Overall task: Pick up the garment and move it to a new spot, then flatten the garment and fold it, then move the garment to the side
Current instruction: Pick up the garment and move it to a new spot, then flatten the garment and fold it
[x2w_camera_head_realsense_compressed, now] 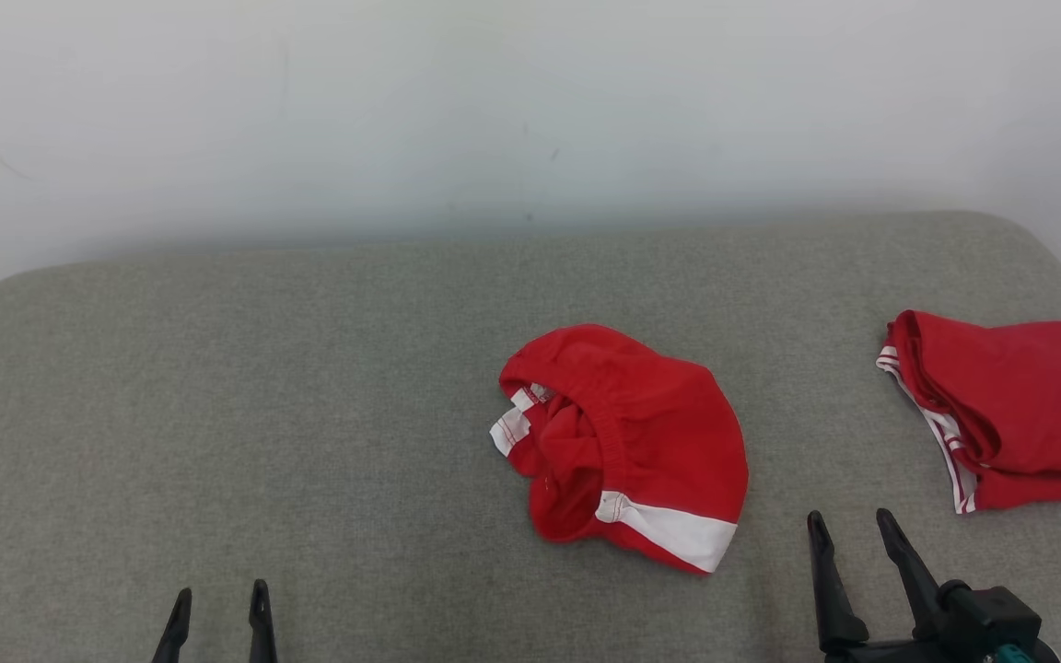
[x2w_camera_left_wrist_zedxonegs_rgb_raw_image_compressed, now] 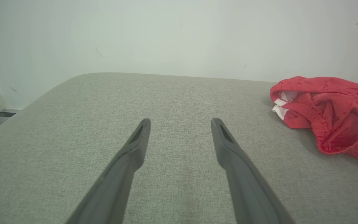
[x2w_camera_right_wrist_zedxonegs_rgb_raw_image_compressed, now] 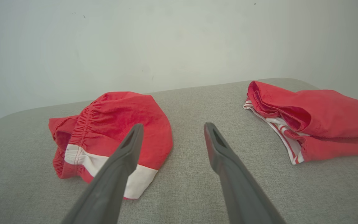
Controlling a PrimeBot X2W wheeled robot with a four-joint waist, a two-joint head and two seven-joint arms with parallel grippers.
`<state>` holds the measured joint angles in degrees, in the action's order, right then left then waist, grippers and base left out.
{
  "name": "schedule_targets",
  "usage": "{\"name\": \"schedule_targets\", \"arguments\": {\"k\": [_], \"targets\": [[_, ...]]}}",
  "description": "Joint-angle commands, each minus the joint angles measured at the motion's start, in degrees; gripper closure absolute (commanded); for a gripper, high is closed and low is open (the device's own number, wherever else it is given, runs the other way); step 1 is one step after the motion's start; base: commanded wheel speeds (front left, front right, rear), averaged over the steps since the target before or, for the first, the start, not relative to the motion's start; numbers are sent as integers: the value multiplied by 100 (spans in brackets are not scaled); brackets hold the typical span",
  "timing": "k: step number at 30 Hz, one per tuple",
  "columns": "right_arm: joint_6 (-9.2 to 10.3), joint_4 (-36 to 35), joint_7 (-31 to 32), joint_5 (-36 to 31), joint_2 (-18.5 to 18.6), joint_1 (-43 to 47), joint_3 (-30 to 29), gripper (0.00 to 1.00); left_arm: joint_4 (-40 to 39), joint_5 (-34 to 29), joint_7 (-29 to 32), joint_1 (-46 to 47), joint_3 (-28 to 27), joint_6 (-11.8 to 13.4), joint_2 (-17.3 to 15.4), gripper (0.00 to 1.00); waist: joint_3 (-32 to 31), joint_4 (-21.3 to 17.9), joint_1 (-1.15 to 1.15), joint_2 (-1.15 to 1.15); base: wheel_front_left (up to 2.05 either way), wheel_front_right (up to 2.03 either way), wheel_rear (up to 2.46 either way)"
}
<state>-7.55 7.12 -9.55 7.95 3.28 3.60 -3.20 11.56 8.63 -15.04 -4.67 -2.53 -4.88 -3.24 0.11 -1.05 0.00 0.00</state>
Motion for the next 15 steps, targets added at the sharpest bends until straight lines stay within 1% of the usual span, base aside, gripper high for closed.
{"name": "schedule_targets", "arguments": {"k": [1, 10, 15], "targets": [[15, -1, -2, -22, -3, -20, 2, 0, 4, -59, -17, 60, -20, -7, 10, 0, -3, -1, 0, 0, 0, 0, 0], [15, 10, -5, -1, -10, -35, 16, 0, 11, -97, -17, 64, -37, -39, 23, 0, -16, -23, 0, 0, 0, 0, 0], [15, -30, 27, -7, 3, -38, 30, 0, -38, -106, -17, 161, 94, -69, 29, 0, -8, -76, 0, 0, 0, 0, 0]]}}
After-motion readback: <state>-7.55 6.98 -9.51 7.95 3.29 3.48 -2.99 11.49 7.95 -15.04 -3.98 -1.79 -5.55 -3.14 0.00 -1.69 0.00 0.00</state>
